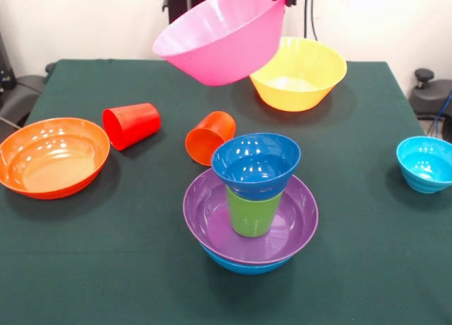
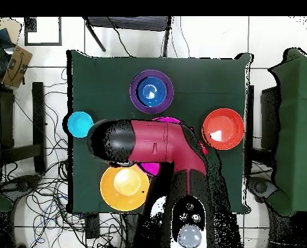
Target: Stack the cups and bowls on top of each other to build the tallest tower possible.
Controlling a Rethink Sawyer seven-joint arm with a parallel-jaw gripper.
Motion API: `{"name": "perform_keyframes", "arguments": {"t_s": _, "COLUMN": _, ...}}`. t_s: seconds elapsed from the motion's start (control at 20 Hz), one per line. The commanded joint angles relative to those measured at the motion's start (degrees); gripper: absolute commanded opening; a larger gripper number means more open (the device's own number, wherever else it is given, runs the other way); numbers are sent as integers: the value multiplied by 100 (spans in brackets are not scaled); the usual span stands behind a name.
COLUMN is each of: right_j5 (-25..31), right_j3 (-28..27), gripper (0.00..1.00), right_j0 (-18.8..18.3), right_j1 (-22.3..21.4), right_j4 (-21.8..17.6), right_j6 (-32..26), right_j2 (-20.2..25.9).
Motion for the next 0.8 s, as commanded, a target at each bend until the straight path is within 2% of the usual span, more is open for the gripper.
{"name": "perform_keyframes", "arguments": {"t_s": 0.05, "right_j5": -290, "right_j3": 542, "gripper": 0, "right_j0": -553, "right_j1": -354, "right_j4": -108, "right_j6": -1332, "right_j2": 749}}
{"name": "perform_keyframes", "arguments": {"t_s": 0.2, "right_j5": -302, "right_j3": 558, "gripper": 0, "right_j0": -672, "right_j1": -340, "right_j4": -115, "right_j6": -1348, "right_j2": 888}}
{"name": "perform_keyframes", "arguments": {"t_s": 0.35, "right_j5": -93, "right_j3": 342, "gripper": 0, "right_j0": -737, "right_j1": -255, "right_j4": -194, "right_j6": -1195, "right_j2": 997}}
{"name": "perform_keyframes", "arguments": {"t_s": 0.8, "right_j5": 52, "right_j3": -536, "gripper": 0, "right_j0": -774, "right_j1": 417, "right_j4": -540, "right_j6": -880, "right_j2": 1213}}
